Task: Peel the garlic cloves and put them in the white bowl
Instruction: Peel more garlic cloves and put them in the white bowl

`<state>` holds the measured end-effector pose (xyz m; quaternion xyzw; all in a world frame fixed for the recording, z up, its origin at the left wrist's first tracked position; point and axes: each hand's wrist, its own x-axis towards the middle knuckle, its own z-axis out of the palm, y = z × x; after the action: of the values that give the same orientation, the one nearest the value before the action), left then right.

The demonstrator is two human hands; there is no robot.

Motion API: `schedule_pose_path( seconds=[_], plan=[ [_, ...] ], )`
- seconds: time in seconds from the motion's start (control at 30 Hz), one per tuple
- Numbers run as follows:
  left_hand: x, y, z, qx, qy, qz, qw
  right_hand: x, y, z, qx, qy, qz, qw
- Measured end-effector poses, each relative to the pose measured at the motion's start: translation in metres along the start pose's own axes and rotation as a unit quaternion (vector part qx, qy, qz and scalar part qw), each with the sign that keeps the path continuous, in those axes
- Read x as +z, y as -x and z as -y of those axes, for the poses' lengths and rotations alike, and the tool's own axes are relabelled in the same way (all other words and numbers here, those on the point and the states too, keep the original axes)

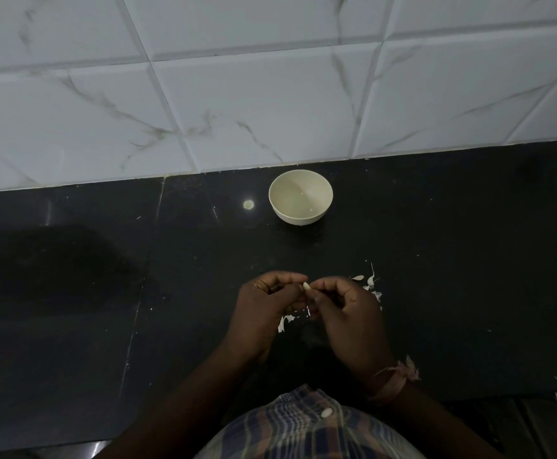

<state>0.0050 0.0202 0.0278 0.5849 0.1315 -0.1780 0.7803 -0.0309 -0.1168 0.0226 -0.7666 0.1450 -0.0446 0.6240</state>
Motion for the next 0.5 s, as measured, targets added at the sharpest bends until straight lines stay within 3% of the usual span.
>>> schedule_pose_path(
  seconds=[0.17, 0.33, 0.5],
  plan=[
    [-0.0021, -0.0006, 0.0036, 0.005, -0.003, 0.007, 1.0, 0.001, 0.0012, 0.0048, 0.03, -0.058, 0.014, 0.998],
    [-0.0024, 0.0, 0.0028, -0.034, 0.078, 0.034, 0.996, 0.0017, 0.0004, 0.0078, 0.067, -0.13, 0.019, 0.989],
    [-0.0054, 0.0008, 0.0071, -0.039, 0.086, 0.054, 0.994, 0.0007, 0.0, 0.0068, 0.072, -0.132, 0.027, 0.988]
  ],
)
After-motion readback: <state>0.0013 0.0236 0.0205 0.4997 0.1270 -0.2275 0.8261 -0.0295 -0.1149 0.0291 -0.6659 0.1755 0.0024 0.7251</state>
